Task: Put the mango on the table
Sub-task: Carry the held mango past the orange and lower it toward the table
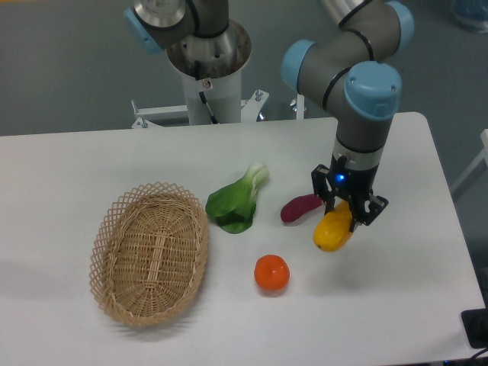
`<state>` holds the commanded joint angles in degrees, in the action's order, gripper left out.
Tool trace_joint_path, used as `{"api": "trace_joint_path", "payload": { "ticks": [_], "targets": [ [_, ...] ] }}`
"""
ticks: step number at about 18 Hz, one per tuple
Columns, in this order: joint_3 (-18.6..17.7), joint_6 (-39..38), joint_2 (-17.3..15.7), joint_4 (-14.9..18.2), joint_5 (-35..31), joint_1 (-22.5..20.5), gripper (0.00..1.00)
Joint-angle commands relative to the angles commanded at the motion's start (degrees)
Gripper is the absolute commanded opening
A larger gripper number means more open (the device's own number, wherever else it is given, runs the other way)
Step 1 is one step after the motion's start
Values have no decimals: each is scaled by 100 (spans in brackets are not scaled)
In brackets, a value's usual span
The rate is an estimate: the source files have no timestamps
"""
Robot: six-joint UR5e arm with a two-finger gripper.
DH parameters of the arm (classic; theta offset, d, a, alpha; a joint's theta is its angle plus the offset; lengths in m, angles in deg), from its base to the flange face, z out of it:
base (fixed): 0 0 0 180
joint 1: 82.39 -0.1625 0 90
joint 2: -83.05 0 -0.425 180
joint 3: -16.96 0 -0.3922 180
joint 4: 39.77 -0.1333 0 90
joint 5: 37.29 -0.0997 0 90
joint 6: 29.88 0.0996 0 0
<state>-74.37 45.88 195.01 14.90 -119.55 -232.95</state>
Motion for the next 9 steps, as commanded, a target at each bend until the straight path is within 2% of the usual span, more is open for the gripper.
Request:
{"api": "trace_joint_path", "payload": {
  "ticks": [2, 7, 9],
  "targets": [
    [123, -210, 237, -139, 0, 80, 44],
    [352, -1054, 799, -1000, 0, 413, 44],
    [493, -1108, 1011, -1055, 0, 510, 44]
  ]
}}
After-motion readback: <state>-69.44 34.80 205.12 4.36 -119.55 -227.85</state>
